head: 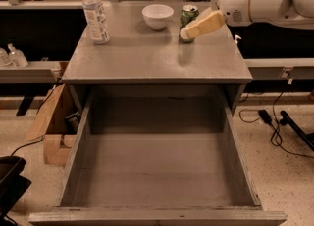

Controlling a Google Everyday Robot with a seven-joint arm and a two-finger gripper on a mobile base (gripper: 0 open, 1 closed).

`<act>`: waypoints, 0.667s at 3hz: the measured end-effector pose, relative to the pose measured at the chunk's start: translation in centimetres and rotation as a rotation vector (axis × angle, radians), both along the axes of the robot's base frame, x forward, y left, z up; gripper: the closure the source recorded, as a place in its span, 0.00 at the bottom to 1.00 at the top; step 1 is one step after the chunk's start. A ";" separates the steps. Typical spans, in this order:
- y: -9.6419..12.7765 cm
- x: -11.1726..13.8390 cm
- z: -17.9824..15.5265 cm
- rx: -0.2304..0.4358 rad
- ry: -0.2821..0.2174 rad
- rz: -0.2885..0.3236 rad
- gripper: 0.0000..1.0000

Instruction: Place blue plastic bottle into top drawer

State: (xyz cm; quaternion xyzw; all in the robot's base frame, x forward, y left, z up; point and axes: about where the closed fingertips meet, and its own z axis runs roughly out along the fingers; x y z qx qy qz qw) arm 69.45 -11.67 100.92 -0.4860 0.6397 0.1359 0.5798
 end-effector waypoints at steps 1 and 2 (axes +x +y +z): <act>0.2 0.4 0.0 0.008 -0.001 0.002 0.00; 2.1 4.6 -0.2 0.091 -0.016 0.014 0.00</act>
Offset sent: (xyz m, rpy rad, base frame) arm 0.1032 0.0384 -0.0021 0.2038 -0.0404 0.0204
